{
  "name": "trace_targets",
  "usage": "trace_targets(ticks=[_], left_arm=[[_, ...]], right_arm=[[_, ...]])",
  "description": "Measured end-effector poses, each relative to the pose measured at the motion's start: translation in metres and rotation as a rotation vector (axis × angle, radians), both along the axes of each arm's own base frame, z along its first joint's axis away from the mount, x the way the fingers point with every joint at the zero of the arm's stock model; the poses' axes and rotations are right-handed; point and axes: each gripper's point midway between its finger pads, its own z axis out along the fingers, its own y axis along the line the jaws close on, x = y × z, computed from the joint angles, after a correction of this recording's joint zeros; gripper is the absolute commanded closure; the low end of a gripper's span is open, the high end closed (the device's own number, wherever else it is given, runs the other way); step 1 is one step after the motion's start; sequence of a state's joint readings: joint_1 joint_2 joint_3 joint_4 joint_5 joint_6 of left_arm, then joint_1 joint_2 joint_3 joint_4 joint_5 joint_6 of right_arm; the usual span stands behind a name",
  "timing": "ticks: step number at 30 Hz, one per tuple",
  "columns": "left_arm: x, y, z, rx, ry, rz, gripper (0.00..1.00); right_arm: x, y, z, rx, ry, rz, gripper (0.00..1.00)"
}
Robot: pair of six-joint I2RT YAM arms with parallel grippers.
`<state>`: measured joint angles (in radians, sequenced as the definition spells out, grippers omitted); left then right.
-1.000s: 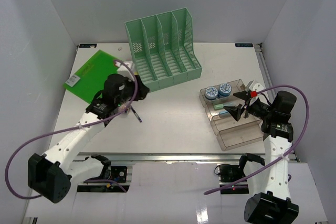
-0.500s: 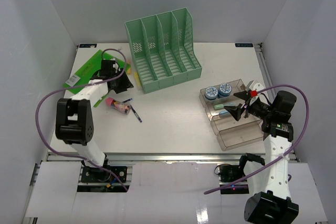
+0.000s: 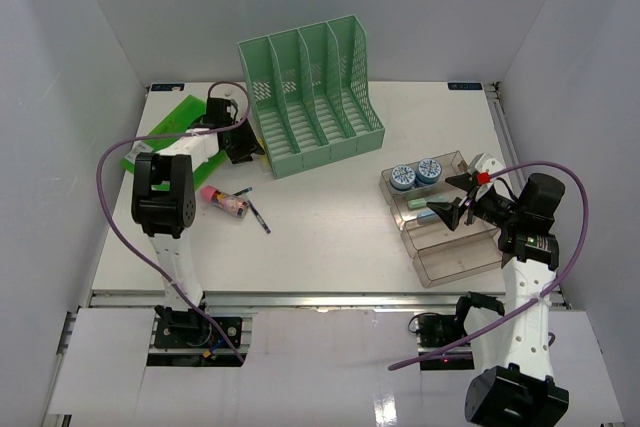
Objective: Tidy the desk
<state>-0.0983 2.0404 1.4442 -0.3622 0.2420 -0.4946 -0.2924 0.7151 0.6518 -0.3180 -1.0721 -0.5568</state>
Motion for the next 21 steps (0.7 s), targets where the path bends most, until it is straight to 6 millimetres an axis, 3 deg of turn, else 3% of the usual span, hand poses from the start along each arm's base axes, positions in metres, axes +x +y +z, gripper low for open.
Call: trace_targets(ticks=[3,9,21], left_arm=[[0.005,-0.003,-0.011,-0.004,0.027,-0.008,0.43],[0.012,-0.007,-0.011,0.006,0.039,-0.021,0.41],[0.011,0.001,-0.017,0.154,0.050,-0.049,0.44]], right_arm=[[0.000,0.000,0.000,-0.001,0.000,-0.003,0.23],[0.001,-0.001,-0.001,-0.003,0.005,-0.009,0.23],[0.002,-0.002,-0.002,-0.005,0.008,-0.014,0.23]])
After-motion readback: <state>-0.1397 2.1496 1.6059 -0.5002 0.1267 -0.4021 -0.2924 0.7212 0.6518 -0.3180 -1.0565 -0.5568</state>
